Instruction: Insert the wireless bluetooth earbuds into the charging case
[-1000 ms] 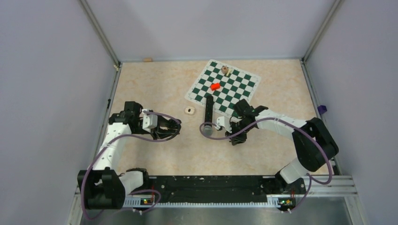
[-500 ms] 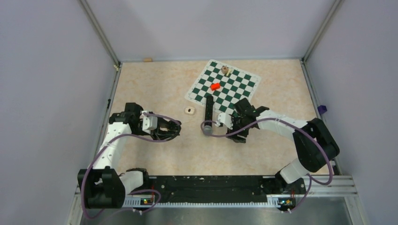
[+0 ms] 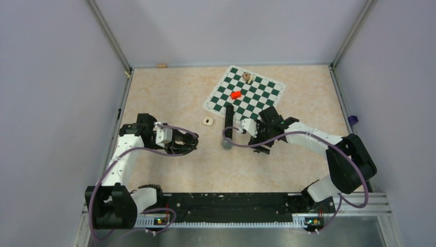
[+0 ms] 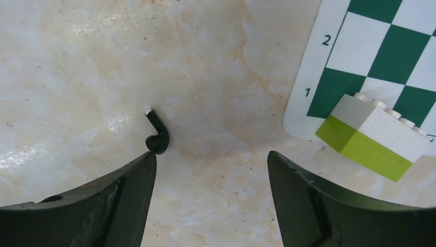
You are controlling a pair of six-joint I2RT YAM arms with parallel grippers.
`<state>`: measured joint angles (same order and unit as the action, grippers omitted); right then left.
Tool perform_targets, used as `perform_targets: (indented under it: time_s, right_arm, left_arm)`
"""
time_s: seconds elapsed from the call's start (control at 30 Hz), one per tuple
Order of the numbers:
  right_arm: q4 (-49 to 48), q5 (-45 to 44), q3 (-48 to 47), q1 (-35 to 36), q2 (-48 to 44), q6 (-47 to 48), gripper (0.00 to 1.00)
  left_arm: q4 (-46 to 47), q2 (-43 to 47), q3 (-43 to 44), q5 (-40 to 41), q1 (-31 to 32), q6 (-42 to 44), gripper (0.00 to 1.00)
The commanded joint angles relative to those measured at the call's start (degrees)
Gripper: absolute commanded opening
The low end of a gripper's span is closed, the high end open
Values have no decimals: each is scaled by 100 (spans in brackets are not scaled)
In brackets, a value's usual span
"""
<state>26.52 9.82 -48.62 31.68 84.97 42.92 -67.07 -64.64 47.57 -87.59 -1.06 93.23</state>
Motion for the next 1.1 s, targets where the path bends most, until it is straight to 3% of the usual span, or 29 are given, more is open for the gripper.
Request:
perform_targets:
  time_s: [0.0, 0.23, 0.7, 0.8, 1.07]
  right_arm:
    - [58, 497, -107, -45, 36, -158, 80]
    - [-111, 29, -95, -47, 435, -302, 87]
    - [-393, -956, -91, -229, 124, -387, 82]
    - [-219, -550, -193, -327, 37, -379, 80]
    - [963, 1593, -916, -579, 98, -306, 76]
  left_arm:
    - [-97, 72, 180, -373, -29, 165, 0]
    - [-174, 13, 201, -381, -31, 258, 0]
    - [-220, 39, 206, -390, -26, 292, 0]
    - [-235, 50, 201, -390, -31, 301, 0]
    - [-244, -4, 201, -390, -30, 343, 0]
